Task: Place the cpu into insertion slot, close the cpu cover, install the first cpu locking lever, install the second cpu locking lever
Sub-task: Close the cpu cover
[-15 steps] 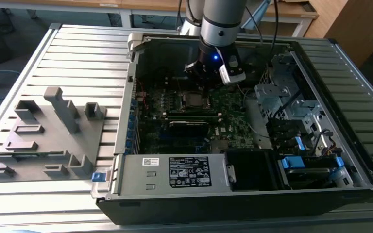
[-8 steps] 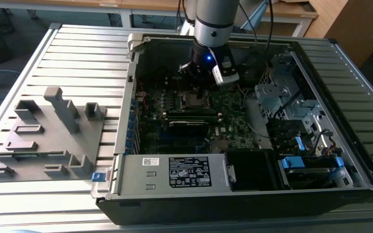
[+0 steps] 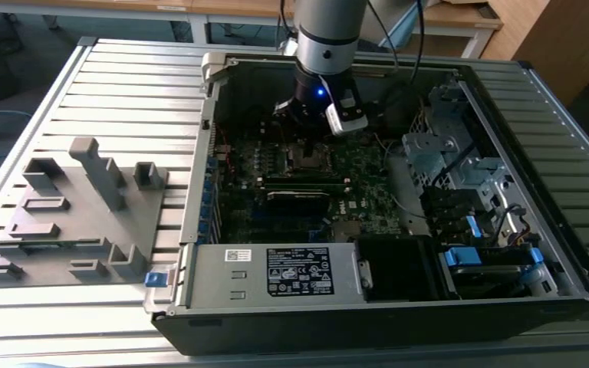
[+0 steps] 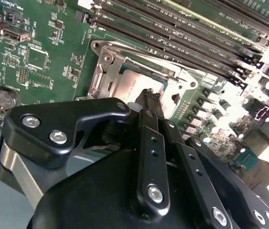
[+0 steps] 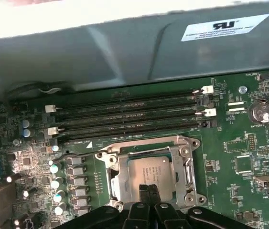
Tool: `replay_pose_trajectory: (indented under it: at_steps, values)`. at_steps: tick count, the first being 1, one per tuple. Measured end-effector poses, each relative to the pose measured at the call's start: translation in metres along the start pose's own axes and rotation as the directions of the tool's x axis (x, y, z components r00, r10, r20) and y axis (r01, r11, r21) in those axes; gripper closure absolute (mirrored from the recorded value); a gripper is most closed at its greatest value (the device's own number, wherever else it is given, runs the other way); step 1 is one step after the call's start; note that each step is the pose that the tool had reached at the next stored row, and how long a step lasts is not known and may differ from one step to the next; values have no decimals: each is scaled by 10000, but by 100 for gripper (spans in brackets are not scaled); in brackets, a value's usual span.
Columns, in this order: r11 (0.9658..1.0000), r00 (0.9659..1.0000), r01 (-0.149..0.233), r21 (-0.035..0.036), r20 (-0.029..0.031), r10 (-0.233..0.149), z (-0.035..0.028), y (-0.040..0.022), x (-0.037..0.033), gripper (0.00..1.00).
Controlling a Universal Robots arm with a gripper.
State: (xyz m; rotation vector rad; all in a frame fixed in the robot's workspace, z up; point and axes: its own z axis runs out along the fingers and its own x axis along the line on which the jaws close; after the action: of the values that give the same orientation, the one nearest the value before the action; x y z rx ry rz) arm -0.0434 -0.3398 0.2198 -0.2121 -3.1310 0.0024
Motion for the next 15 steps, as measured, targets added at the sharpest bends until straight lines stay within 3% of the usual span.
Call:
replay_pose_trajectory:
  at_steps: [6, 15]
  values:
    - [10000, 10000, -1, -1, 2, 1, 10, -16, 134, 89]
    - [10000, 10000, 20, 0, 3, -20, 21, -17, 177, 89]
